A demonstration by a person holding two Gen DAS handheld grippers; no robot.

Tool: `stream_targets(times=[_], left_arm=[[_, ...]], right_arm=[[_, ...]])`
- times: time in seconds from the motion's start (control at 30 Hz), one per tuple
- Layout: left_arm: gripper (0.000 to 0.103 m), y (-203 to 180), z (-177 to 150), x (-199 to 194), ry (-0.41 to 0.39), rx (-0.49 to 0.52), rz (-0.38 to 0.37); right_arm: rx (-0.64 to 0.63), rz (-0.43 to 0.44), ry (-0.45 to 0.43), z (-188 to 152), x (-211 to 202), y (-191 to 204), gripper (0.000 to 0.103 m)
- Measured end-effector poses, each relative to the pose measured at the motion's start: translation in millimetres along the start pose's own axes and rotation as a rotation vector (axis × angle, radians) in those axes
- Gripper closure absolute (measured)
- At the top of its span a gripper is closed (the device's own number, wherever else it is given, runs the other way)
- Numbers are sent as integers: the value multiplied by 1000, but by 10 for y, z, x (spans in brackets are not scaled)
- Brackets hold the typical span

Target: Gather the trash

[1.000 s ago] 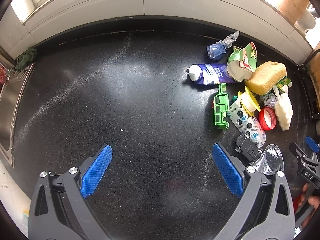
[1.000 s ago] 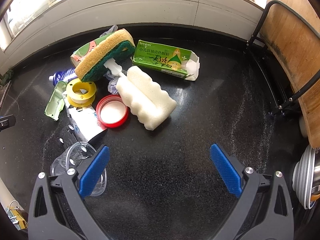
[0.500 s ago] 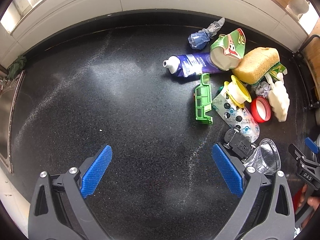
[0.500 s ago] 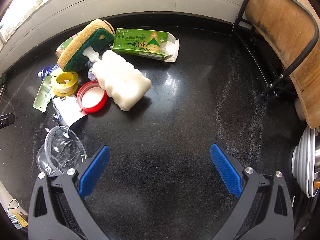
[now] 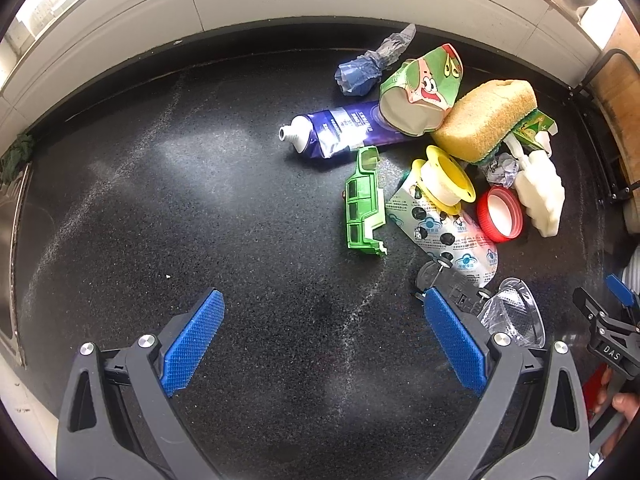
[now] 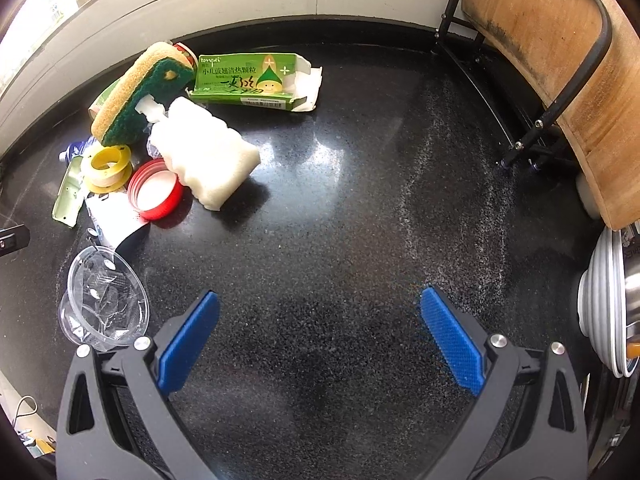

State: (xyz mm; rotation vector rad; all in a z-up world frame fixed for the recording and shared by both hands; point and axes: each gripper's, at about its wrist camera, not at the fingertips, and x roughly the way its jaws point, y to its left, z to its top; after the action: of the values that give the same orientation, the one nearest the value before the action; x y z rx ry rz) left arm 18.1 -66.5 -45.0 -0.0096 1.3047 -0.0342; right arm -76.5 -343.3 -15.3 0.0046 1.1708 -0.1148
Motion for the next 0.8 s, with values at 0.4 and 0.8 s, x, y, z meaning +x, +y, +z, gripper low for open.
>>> stream_targets(times=[0.4, 0.8], left_arm=[[5, 18, 4, 48, 9, 3, 10], [5, 10, -4, 91, 26, 9, 8]], right_arm=[[-9, 7, 17, -19, 41, 22, 6], [-11, 10, 27, -49, 75, 27, 6]])
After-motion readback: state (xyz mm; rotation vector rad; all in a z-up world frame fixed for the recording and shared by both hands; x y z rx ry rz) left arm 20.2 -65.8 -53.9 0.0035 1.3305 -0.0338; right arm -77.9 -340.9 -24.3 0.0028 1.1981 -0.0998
